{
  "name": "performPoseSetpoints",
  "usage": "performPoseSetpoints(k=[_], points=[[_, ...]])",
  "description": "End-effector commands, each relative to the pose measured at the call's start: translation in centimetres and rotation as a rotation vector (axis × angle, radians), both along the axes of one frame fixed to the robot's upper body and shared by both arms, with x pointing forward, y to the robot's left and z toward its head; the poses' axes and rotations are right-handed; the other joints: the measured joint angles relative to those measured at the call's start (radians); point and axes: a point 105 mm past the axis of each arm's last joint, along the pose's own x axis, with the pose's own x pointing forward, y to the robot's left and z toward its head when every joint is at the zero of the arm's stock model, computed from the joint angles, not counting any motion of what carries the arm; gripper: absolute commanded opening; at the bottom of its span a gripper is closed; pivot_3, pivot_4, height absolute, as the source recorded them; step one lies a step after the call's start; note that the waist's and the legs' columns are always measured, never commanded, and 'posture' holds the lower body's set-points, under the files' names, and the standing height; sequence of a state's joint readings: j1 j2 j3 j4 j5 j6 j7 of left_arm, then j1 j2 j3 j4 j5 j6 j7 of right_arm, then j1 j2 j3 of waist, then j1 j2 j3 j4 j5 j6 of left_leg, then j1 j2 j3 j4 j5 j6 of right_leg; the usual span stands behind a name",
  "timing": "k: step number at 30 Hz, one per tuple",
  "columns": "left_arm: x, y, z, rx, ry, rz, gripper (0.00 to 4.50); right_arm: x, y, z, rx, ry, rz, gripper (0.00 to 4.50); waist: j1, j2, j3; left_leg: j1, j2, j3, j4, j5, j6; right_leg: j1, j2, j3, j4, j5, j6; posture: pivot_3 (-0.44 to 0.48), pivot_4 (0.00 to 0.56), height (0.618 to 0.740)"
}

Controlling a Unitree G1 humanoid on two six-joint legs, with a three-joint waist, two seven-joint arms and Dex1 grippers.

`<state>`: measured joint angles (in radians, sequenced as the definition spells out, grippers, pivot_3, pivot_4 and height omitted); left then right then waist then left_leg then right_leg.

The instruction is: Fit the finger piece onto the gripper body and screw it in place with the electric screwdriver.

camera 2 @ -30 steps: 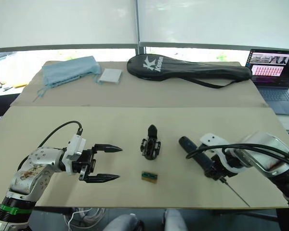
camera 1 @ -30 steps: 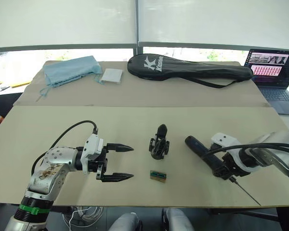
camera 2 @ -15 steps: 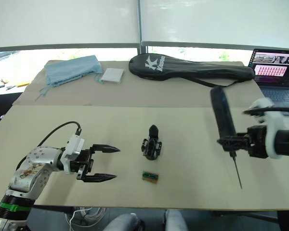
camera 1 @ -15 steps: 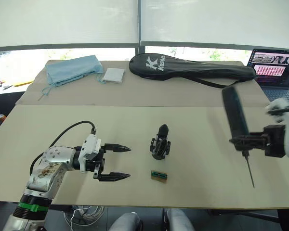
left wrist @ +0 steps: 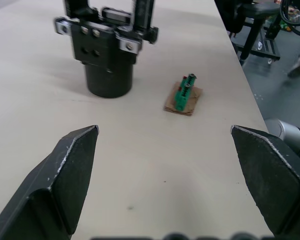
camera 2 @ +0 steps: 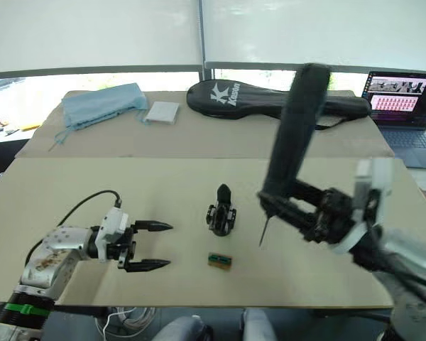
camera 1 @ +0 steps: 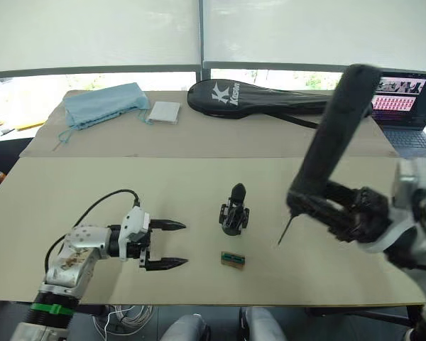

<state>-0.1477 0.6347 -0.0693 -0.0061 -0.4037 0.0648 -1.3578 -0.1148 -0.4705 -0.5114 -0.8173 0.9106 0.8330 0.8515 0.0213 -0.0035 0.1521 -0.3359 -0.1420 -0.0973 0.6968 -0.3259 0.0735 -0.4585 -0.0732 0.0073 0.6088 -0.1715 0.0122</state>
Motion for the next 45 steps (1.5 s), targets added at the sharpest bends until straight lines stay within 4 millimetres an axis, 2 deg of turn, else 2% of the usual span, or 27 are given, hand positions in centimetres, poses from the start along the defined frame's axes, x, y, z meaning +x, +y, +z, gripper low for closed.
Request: performPoseSetpoints(k=[1, 7, 14, 25, 45], points=[[-0.6, -2.0, -0.3, 0.020, -0.053, -0.047, 4.50, -1.7, 2.6, -0.4, -0.056, -0.212, 0.171, 1.92, -0.002, 0.000, 0.000, 0.000, 0.000, 0.000, 0.000, 0.000, 0.000, 0.000, 0.000, 0.000, 0.000, 0.000, 0.000, 0.000, 0.150, 0.740], [0.2, -4.3, -1.2, 0.053, -0.102, -0.043, 4.50, -1.4, 3.9, -2.0, -0.071, -0.291, 0.250, 1.92, -0.009, 0.000, 0.000, 0.001, 0.000, 0.000, 0.001, 0.000, -0.001, 0.000, 0.000, -0.002, 0.001, 0.000, 0.000, 0.000, 0.150, 0.740], [0.0, -6.5, -2.1, 0.076, -0.095, -0.095, 4.50, -1.2, 4.6, -3.4, -0.075, -0.292, 0.286, 1.92, -0.010, 0.000, 0.000, 0.001, 0.000, 0.000, 0.001, 0.001, -0.001, 0.000, 0.000, -0.001, 0.001, 0.000, 0.000, 0.000, 0.150, 0.740], [-0.2, -7.3, -3.0, 0.093, -0.083, -0.123, 4.50, -1.4, 5.2, -4.0, -0.077, -0.298, 0.306, 1.92, -0.009, 0.000, 0.000, 0.001, 0.000, 0.000, 0.001, 0.001, -0.001, 0.000, 0.000, 0.001, 0.001, 0.000, 0.000, 0.000, 0.150, 0.740], [-0.4, -8.4, -3.8, 0.088, -0.077, -0.122, 4.50, -1.1, 5.0, -5.1, -0.098, -0.269, 0.300, 1.92, -0.006, 0.000, 0.000, 0.001, 0.000, 0.000, 0.001, 0.001, -0.001, 0.001, 0.000, 0.002, 0.001, 0.000, 0.000, 0.000, 0.150, 0.740]])
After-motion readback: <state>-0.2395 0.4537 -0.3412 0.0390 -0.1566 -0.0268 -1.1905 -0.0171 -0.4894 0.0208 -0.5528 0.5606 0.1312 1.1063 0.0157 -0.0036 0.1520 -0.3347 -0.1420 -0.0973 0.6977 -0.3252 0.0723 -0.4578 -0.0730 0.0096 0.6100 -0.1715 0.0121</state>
